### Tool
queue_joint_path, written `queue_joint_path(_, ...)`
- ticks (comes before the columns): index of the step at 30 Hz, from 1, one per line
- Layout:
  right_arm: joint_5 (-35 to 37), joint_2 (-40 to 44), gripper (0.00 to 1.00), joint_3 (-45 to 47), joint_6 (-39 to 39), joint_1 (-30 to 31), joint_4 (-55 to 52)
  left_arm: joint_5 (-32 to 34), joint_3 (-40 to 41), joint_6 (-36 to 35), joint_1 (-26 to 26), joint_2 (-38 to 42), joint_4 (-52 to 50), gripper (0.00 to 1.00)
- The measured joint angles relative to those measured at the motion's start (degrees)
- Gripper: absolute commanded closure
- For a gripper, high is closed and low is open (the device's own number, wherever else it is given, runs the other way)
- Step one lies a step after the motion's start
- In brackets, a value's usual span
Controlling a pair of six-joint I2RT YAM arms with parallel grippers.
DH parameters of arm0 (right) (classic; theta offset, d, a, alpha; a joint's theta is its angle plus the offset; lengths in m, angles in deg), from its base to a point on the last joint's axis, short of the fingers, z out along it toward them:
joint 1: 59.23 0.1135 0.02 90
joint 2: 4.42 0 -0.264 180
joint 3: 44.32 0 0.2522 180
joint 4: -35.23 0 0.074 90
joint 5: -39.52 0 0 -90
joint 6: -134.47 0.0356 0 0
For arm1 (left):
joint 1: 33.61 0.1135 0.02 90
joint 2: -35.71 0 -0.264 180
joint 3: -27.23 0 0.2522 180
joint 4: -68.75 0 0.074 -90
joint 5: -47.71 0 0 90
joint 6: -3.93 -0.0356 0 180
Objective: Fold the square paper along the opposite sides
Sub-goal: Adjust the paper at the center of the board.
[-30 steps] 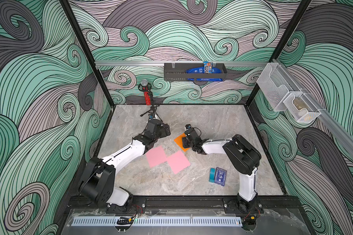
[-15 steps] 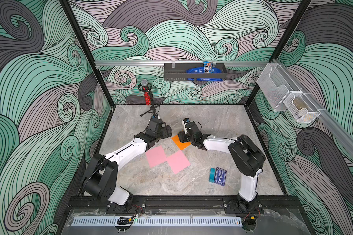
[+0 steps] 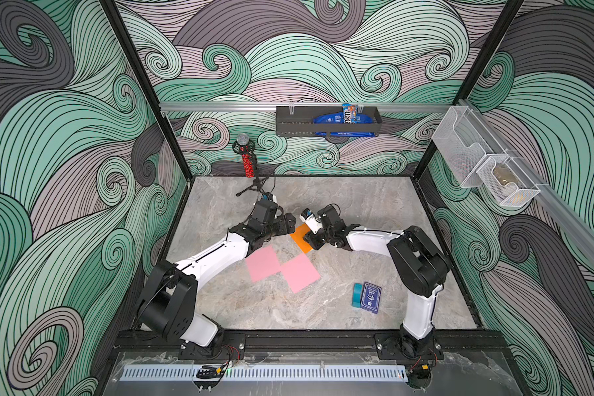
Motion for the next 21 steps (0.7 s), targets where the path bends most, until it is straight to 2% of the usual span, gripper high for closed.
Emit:
queue_joint_path(8, 0.5, -2.6, 0.60, -0.3, 1.6, -0.7, 1.1, 0.0, -0.4, 0.0, 0.0, -0.5, -0.5, 0.09)
queue_joint_path(12, 7.1, -2.9, 0.52, 0.0, 8.3, 0.4, 3.4, 0.2, -0.4, 0.0, 0.0, -0.5, -0.5, 0.09)
queue_joint_path(16, 14.8, -3.0, 0.52, 1.3, 17.6, 2.8, 6.3, 0.3, -0.4, 0.0, 0.0, -0.5, -0.5, 0.09)
queue_joint_path(21, 18.7, -3.3, 0.52, 1.1, 25.8, 4.6, 6.9, 0.6, -0.4, 0.0, 0.0, -0.5, -0.8, 0.09)
